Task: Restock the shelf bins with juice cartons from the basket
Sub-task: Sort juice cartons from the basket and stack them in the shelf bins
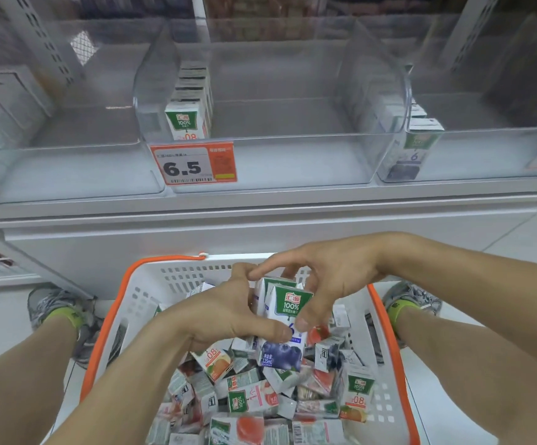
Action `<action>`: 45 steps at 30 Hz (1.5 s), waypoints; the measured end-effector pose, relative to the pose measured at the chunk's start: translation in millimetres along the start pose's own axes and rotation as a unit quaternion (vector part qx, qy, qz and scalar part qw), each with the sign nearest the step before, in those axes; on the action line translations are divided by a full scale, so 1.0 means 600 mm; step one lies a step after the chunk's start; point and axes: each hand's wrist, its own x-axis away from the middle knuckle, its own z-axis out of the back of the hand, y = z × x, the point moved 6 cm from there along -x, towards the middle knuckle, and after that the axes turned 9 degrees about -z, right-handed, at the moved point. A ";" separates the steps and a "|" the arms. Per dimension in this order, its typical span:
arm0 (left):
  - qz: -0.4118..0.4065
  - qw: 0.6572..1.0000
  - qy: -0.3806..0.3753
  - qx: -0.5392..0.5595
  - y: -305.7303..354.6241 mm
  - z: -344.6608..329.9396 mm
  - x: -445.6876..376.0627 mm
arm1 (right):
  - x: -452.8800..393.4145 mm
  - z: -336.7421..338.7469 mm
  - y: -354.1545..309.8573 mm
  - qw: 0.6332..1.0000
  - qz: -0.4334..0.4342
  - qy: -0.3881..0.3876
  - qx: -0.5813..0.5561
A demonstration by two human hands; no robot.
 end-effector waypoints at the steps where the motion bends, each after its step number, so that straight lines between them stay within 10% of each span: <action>1: -0.001 1.000 0.000 0.004 0.004 -0.003 -0.005 | 0.002 0.003 0.004 1.000 -0.001 0.003 -0.014; 17: -0.213 0.958 0.184 -0.060 0.159 -0.065 -0.082 | 0.165 0.126 0.138 0.958 0.118 0.230 -0.125; 22: -0.386 0.848 0.332 -0.145 0.307 -0.034 -0.074 | 0.295 0.183 0.157 0.886 0.211 0.364 -0.195; 26: -0.388 0.808 0.286 -0.340 0.394 -0.036 -0.136 | 0.386 0.208 0.155 0.804 0.266 0.487 -0.214; 33: -0.327 0.816 0.213 -0.425 0.421 -0.046 -0.248 | 0.426 0.300 0.172 0.682 0.084 0.725 0.050; 45: -0.332 0.785 0.245 -0.461 0.417 -0.044 -0.247 | 0.185 0.558 0.124 0.813 -0.125 0.520 0.232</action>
